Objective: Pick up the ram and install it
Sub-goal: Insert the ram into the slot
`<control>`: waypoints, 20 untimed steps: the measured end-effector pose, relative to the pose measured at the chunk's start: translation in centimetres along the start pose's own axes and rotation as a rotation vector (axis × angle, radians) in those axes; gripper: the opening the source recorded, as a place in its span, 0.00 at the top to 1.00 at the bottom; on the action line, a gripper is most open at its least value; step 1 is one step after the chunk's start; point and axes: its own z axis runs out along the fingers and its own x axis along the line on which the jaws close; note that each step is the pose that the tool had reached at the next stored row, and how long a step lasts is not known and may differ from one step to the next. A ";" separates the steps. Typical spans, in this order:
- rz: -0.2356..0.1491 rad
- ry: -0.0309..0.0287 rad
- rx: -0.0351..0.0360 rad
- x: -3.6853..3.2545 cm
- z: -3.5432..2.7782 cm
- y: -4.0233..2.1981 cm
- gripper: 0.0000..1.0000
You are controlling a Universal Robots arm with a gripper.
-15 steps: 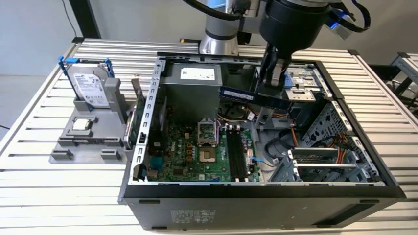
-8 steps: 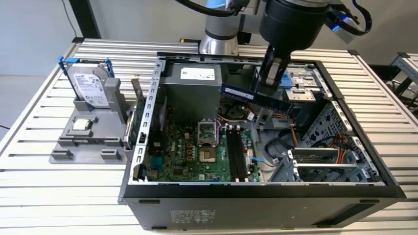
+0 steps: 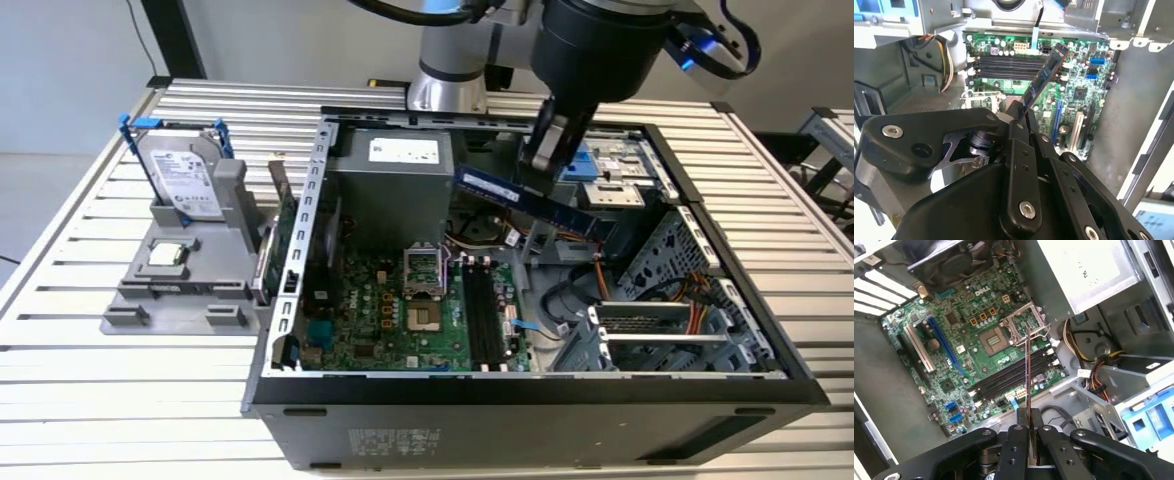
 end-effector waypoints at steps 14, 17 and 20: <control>0.229 -0.0062 0.0054 0.00 0.00 0.00 1.00; 0.279 -0.0076 0.0066 0.00 0.00 0.00 1.00; 0.328 -0.0090 0.0077 0.00 0.00 0.00 1.00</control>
